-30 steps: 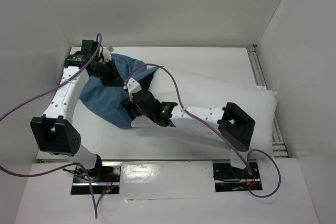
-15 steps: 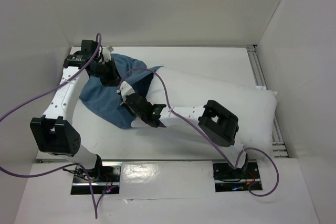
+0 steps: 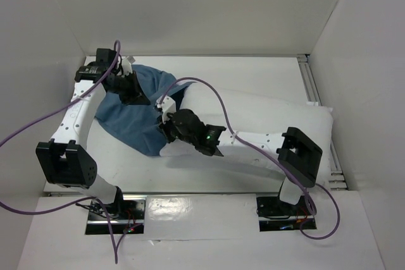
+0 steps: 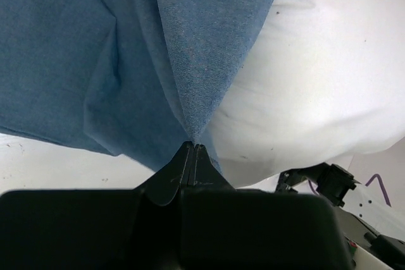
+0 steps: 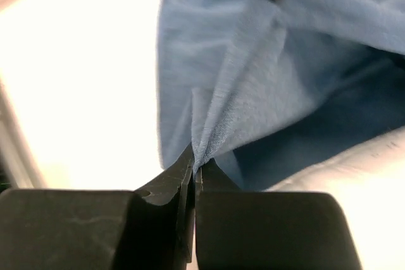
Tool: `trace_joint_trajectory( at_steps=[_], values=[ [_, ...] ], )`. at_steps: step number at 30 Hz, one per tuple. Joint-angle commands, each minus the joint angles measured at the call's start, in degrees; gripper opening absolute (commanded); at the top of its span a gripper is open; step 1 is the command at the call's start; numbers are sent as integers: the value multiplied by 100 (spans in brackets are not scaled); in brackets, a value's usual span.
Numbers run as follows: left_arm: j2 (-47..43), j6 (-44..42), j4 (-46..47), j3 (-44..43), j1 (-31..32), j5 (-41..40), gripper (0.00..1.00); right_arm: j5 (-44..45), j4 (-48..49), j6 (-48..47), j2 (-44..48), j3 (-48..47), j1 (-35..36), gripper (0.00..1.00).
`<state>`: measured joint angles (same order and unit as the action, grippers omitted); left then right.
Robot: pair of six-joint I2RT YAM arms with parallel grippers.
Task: Put the pillow into the pillowcase
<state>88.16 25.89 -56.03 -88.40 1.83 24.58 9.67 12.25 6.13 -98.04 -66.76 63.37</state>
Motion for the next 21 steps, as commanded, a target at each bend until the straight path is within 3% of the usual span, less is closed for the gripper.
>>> trace_joint_trajectory(
  at_steps=[1,5,12,21],
  values=[
    [-247,21,22,-257,-103,-6,0,-1279,-362,432,233,-204,-18,0],
    [-386,21,-100,-195,-103,-119,0,-1863,-522,573,92,-364,201,0],
    [-616,21,-101,165,-156,-225,0,-2048,-460,749,-93,-294,640,0],
    [-458,21,4,165,-156,-225,0,-1689,-460,601,-944,-521,984,0]
  ],
)
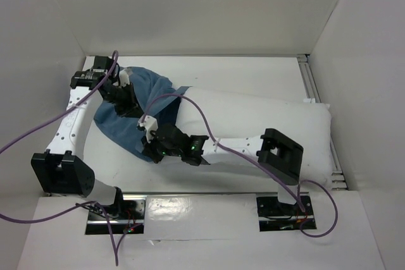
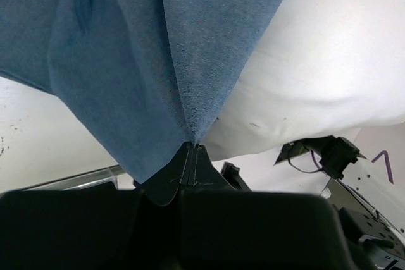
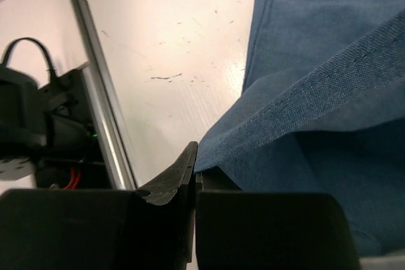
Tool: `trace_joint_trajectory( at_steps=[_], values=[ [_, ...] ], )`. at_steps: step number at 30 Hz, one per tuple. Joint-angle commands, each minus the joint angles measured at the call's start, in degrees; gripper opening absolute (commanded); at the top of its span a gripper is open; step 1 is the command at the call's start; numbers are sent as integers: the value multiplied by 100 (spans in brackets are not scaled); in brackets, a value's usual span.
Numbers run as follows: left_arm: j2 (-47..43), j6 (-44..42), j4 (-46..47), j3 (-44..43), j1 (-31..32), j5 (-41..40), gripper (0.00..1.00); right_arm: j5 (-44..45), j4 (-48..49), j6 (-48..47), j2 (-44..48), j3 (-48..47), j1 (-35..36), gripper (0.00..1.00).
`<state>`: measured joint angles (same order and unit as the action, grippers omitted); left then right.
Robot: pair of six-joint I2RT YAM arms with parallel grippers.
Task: Put the pillow into the pillowcase
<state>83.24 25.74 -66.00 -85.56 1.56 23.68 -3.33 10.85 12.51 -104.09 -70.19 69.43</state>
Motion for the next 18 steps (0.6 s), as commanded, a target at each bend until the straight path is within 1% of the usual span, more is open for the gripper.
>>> trace_joint_trajectory(
  at_steps=[1,2,4,7,9,15,18],
  values=[
    [34,37,1001,-119,-130,-136,0,-274,-321,-38,-435,-179,378,0],
    [34,37,1053,-171,-130,-136,0,-64,-321,-91,-610,-231,378,0],
    [87,89,1054,-172,-130,-189,0,-1,-294,-231,-761,-363,378,0],
    [218,89,1107,-224,-183,-311,0,-131,-347,-285,-823,-513,378,0],
    [271,89,1107,-224,-305,-251,0,-202,-347,-337,-586,-242,378,0],
    [324,89,1159,-224,-358,-250,0,-133,-593,-442,-42,286,853,0],
    [324,89,1159,-172,-358,-250,0,-45,-917,-565,11,340,1116,0]
  ],
)
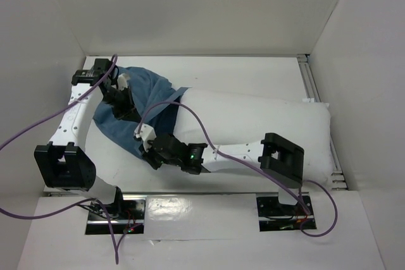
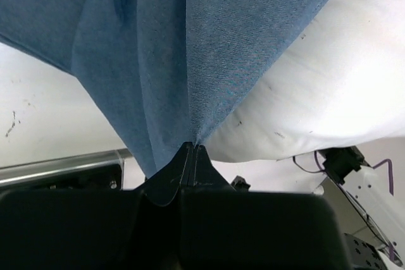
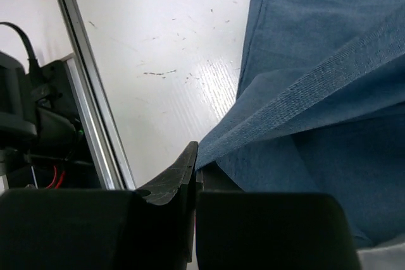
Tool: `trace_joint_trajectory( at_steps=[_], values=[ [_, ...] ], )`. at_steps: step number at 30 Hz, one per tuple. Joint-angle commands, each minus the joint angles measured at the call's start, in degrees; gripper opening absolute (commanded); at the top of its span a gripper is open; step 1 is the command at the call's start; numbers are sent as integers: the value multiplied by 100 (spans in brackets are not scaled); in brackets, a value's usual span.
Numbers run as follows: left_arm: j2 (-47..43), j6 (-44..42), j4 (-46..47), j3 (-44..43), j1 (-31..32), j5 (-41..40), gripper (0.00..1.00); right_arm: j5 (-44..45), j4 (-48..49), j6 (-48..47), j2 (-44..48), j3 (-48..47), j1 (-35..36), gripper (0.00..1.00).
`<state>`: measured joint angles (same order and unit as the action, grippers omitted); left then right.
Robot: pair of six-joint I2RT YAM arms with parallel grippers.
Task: Put the pillow into the pillowcase
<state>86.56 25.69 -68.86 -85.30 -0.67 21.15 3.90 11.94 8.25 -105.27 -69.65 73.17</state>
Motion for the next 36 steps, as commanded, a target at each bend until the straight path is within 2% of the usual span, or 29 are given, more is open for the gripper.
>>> trace_joint_trajectory(
  at_steps=[1,7,10,11,12,14,16,19,20,24,26,30,33,34,35,36],
  values=[
    [-60,94,1446,-198,-135,4,0,-638,-1114,-200,130,337,873,0],
    [-175,94,1446,-146,-135,108,0,-479,-1326,-253,288,470,936,0],
    [-227,146,1507,-76,-135,179,0,91,-1712,-315,340,207,875,0],
    [-228,147,1507,-14,-135,231,0,163,-1817,-220,402,49,631,6],
    [-228,147,1507,-13,-135,232,0,85,-1984,-219,498,-22,463,46],
    [-280,147,1507,48,-135,302,0,32,-2117,-35,928,-144,147,62],
    [-333,147,1507,48,-135,355,0,84,-2555,53,1166,-329,-240,71],
    [-386,147,1569,101,-135,486,0,260,-3248,274,1465,-672,-592,75],
    [-386,147,1630,153,-135,487,0,347,-3399,413,1535,-812,-593,81],
    [-386,147,1753,363,-135,601,0,1059,-4172,869,1536,-1068,-794,82],
    [-324,85,1753,365,48,601,0,990,-4262,994,1589,-1068,-927,82],
    [26,23,1832,627,828,444,0,841,-4165,1266,1870,-779,-1128,81],
    [342,-29,2059,873,1199,329,16,989,-4208,1609,2028,-664,-1208,81],
    [396,-29,2157,1109,1253,233,25,1051,-4314,1757,2028,-760,-1321,81],
    [448,40,2279,1233,1253,232,46,1260,-4436,1855,2028,-830,-1505,81],
    [449,41,2411,1348,1314,232,53,1332,-4742,1943,1941,-927,-1629,81]
  ],
)
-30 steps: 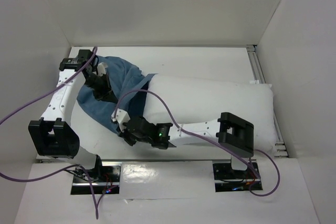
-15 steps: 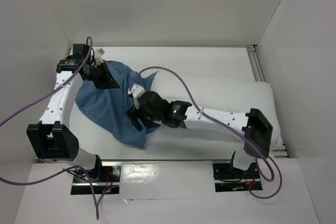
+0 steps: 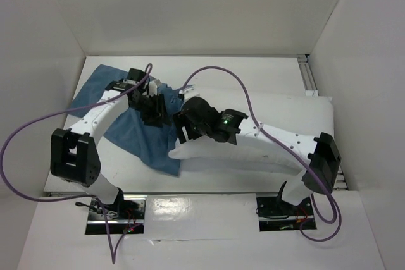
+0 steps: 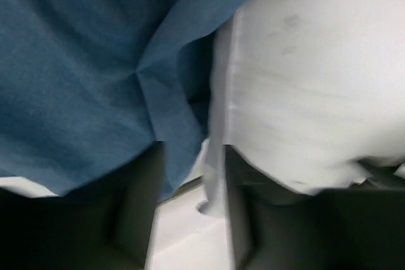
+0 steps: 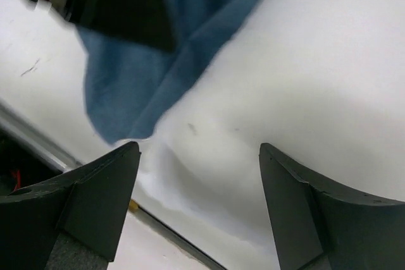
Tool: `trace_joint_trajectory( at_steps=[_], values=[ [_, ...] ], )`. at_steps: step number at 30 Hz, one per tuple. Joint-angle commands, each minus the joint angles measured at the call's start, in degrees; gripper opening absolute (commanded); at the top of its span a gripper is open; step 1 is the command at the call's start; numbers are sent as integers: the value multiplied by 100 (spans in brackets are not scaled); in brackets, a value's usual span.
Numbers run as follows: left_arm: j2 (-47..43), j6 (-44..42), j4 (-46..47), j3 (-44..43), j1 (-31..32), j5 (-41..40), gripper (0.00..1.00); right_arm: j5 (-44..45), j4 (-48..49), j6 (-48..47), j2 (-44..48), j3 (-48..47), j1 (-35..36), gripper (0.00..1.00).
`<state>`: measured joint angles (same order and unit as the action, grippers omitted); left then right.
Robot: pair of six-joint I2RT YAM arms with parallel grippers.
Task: Put the pillow into the pillowcase
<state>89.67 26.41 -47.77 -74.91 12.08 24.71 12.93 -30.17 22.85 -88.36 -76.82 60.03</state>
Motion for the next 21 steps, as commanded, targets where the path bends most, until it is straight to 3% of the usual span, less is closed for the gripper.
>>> trace_joint_trajectory(
  at_steps=[1,3,7,15,16,18,20,21],
  values=[
    [234,39,564,389,40,-124,60,430,-673,483,179,-307,-438,84],
    [323,145,821,513,93,-124,73,623,-1006,642,-84,-614,-755,85],
    [648,172,1278,513,329,-143,83,746,-1315,782,-541,-1159,-1081,88],
    [1877,-93,1525,-32,708,-537,82,571,-1983,668,-1473,-2408,-1266,92],
    [1940,-93,1525,-102,708,-590,78,570,-2053,590,-1578,-2539,-1266,92],
    [1940,48,1525,-102,708,-652,57,509,-2325,589,-1649,-2593,-1266,93],
    [1835,205,1525,-163,656,-923,16,562,-2397,536,-1650,-2593,-1266,93],
    [1774,206,1429,-225,551,-924,0,562,-2458,536,-1650,-2523,-1266,94]
  ],
)
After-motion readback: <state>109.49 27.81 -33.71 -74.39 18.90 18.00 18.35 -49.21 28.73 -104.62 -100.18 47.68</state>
